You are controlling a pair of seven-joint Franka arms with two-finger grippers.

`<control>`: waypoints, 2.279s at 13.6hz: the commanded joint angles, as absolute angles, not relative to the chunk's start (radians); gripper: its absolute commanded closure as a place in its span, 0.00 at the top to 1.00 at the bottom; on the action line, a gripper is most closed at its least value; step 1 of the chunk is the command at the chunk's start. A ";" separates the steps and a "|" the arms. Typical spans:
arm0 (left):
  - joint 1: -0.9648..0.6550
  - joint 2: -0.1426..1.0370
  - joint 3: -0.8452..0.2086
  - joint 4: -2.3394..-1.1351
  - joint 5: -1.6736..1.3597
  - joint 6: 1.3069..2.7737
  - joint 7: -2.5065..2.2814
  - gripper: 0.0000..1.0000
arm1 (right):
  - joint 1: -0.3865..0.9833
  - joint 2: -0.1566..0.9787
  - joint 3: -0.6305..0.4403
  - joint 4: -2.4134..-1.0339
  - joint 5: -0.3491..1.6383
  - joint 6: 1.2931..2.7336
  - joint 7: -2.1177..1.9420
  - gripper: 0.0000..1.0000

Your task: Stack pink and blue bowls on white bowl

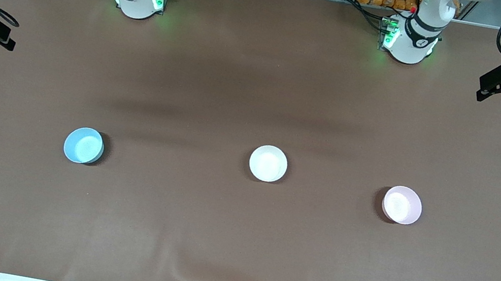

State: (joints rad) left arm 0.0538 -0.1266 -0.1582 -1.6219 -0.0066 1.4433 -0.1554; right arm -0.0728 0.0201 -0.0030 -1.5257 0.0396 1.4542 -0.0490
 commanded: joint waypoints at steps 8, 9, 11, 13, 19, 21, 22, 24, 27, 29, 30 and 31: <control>0.080 -0.106 -0.144 -1.577 0.034 1.434 -0.141 1.00 | -0.083 0.026 0.000 -1.513 0.051 1.445 -0.038 1.00; 0.083 -0.106 -0.144 -1.577 0.034 1.434 -0.137 1.00 | -0.084 0.026 0.000 -1.513 0.051 1.445 -0.038 1.00; 0.080 -0.104 -0.144 -1.577 0.035 1.434 -0.137 1.00 | -0.086 0.026 0.000 -1.513 0.051 1.445 -0.040 1.00; 0.078 -0.080 -0.146 -1.575 0.035 1.439 -0.137 1.00 | -0.086 0.028 0.000 -1.513 0.052 1.445 -0.040 1.00; 0.075 -0.060 -0.153 -1.562 0.038 1.443 -0.127 1.00 | -0.087 0.031 0.000 -1.514 0.052 1.443 -0.040 1.00; 0.074 -0.071 -0.158 -1.560 0.037 1.442 -0.127 1.00 | -0.087 0.034 0.000 -1.514 0.052 1.445 -0.040 1.00; 0.075 -0.074 -0.156 -1.560 0.037 1.439 -0.127 1.00 | -0.086 0.034 0.000 -1.520 0.052 1.447 -0.040 1.00; 0.080 -0.081 -0.156 -1.563 0.035 1.434 -0.123 1.00 | -0.086 0.034 0.000 -1.523 0.052 1.447 -0.040 1.00; 0.081 -0.087 -0.153 -1.566 0.035 1.434 -0.098 1.00 | -0.087 0.034 0.000 -1.532 0.052 1.447 -0.040 1.00; 0.081 -0.086 -0.152 -1.572 0.035 1.440 -0.098 1.00 | -0.087 0.035 0.000 -1.534 0.058 1.448 -0.040 1.00; 0.083 -0.084 -0.150 -1.577 0.035 1.446 -0.098 1.00 | -0.087 0.035 0.000 -1.534 0.057 1.448 -0.040 1.00; 0.083 -0.081 -0.149 -1.581 0.037 1.454 -0.098 1.00 | -0.087 0.035 0.000 -1.534 0.058 1.447 -0.040 1.00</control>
State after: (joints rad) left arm 0.0790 -0.0743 -0.1497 -1.5729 0.0198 1.4496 -0.1183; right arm -0.0732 0.0359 -0.0072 -1.5349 0.0409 1.4530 -0.0490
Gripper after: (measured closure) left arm 0.000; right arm 0.000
